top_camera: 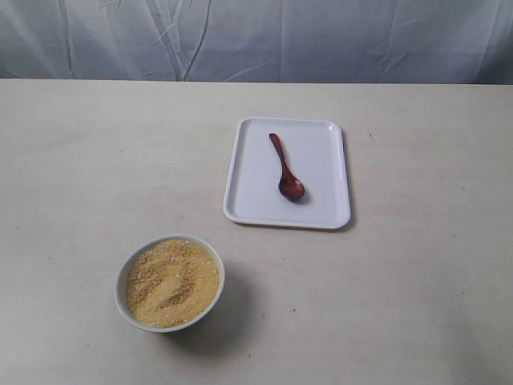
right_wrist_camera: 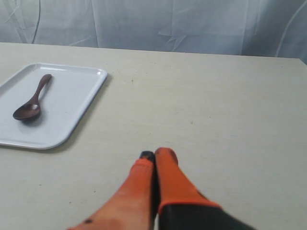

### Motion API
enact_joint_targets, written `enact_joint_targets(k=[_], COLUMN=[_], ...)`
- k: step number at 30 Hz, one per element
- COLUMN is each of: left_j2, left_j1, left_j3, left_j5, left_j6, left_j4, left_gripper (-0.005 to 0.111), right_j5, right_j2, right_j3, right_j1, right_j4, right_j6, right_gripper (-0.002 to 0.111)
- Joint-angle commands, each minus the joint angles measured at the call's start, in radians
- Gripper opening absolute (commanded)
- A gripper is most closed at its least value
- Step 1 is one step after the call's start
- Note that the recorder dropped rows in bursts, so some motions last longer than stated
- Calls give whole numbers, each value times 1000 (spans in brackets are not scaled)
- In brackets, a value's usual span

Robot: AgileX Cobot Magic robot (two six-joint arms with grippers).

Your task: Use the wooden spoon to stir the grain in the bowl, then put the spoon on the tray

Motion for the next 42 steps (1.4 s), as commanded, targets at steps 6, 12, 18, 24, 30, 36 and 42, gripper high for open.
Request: enact_joint_targets(k=[6,12,18,24,30,36,42], left_j2=[-42,-42,-42,-42,-42,-42,-42], left_j1=[2,2,2,2,2,2,2], left_j3=[381,530,530,530,530,530,530], left_j5=[-374,-254,-206,-206,-206,-206,-206], left_j6=[-20,-20,-20,-20,-20,-20,-20], left_j4=[-6,19,28,28,28,28,28], left_gripper=[0,0,0,0,0,0,0], right_j5=[-13,-13,-13,-13,-13,-13,-13], right_j2=[-5,-5,-5,-5,-5,-5,-5], right_j3=[5,5,5,5,5,5,5], right_j1=[-7,-7,-7,-7,-7,-7,-7], right_j4=[0,0,0,0,0,0,0], right_j6=[0,0,0,0,0,0,0], right_gripper=[0,0,0,0,0,0,0])
